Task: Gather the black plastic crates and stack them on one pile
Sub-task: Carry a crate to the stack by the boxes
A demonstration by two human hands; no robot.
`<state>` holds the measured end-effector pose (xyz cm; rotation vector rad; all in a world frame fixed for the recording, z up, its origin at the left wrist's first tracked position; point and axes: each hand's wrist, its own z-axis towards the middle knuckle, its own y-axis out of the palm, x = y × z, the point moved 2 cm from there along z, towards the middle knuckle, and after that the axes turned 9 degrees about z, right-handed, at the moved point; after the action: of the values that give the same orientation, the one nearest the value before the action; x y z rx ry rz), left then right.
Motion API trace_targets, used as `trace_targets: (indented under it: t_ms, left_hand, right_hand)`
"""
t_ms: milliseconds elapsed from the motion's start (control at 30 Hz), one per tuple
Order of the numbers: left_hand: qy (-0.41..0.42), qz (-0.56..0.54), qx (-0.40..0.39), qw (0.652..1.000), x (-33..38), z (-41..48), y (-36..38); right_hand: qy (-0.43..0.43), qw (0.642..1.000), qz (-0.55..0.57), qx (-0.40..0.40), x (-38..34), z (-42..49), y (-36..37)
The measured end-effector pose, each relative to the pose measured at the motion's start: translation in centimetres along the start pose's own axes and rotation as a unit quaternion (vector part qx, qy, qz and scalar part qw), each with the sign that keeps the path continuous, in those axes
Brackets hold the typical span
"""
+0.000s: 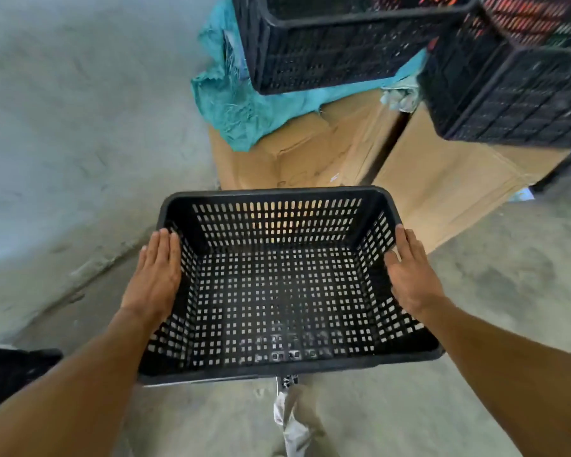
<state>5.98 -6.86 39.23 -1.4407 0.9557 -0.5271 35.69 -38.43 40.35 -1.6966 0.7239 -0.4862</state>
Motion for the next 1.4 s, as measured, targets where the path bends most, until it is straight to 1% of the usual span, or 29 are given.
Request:
trace_targets:
  t_ms: [100, 167, 300, 367, 467, 600, 633, 700, 767, 800, 833, 867, 933, 967, 1033, 1067, 1133, 1200, 1300, 1400]
  left_hand:
    - [0.037, 0.028, 0.028, 0.999, 3.2, -0.8, -5.9]
    - [0.069, 0.026, 0.041, 0.996, 6.0, -0.6, -9.4]
    - [0.148, 0.024, 0.078, 0.986, 13.8, 0.2, -16.1]
    - [0.192, 0.027, 0.083, 0.977, 18.8, 1.0, -19.5]
    - [0.245, -0.003, 0.101, 0.964, 27.2, 2.6, -23.7]
    - [0.326, 0.001, 0.162, 0.931, 39.8, 4.4, -28.6]
    - [0.336, -0.001, 0.163, 0.928, 43.1, 4.7, -29.6]
    - [0.359, -0.021, 0.158, 0.920, 49.7, 5.7, -30.8]
    - [0.374, -0.039, 0.150, 0.914, 55.8, 7.3, -31.1]
    - [0.384, -0.042, 0.174, 0.906, 58.8, 8.4, -31.1]
    - [0.405, -0.029, 0.211, 0.889, 61.8, 9.8, -30.6]
    - [0.419, -0.010, 0.214, 0.882, 64.5, 11.0, -30.5]
    - [0.408, 0.035, 0.194, 0.892, 69.3, 12.5, -30.8]
    - [0.395, 0.021, 0.195, 0.898, 71.6, 12.9, -31.2]
    - [0.391, -0.022, 0.103, 0.914, 75.4, 13.6, -31.2]
    - [0.383, -0.018, 0.087, 0.920, 76.9, 14.0, -31.0]
    - [0.373, -0.025, 0.106, 0.921, 80.5, 16.2, -30.3]
    - [0.375, -0.023, 0.075, 0.924, 84.1, 18.6, -28.7]
    - [0.373, -0.042, 0.081, 0.923, 89.4, 23.2, -25.1]
    - [0.395, -0.016, 0.093, 0.914, 95.2, 29.0, -20.2]
  right_hand:
    - [0.058, 0.998, 0.022, 0.031, 3.6, -6.4, -2.6]
    - [0.097, 0.993, 0.042, 0.045, 6.3, -10.3, -3.9]
    - [0.180, 0.978, 0.070, 0.081, 13.0, -18.1, -6.5]
    - [0.227, 0.965, 0.085, 0.098, 16.7, -22.0, -7.7]
    - [0.282, 0.950, 0.076, 0.110, 22.8, -27.0, -8.9]
    - [0.337, 0.926, 0.088, 0.143, 31.7, -32.5, -8.6]
    - [0.343, 0.921, 0.083, 0.166, 34.4, -33.5, -8.2]
    - [0.366, 0.913, 0.050, 0.175, 40.6, -35.0, -7.0]
    - [0.353, 0.911, 0.011, 0.213, 46.6, -35.9, -5.7]
    - [0.353, 0.911, 0.009, 0.211, 49.5, -36.0, -4.8]
    - [0.352, 0.913, 0.018, 0.204, 51.8, -35.9, -4.5]
    - [0.347, 0.916, 0.031, 0.199, 54.1, -35.7, -4.2]
    - [0.347, 0.917, 0.042, 0.192, 58.8, -35.0, -4.0]
    - [0.363, 0.913, 0.049, 0.179, 61.0, -34.6, -4.0]
    - [0.402, 0.902, 0.039, 0.154, 65.0, -33.6, -3.4]
    - [0.420, 0.897, 0.036, 0.130, 66.4, -33.1, -3.0]
    - [0.445, 0.888, 0.047, 0.104, 69.6, -31.5, -1.9]
    - [0.430, 0.894, 0.077, 0.099, 72.9, -29.5, -0.1]
    - [0.423, 0.899, 0.075, 0.083, 78.1, -26.0, 3.0]
    - [0.439, 0.893, 0.088, 0.050, 82.8, -22.2, 7.6]
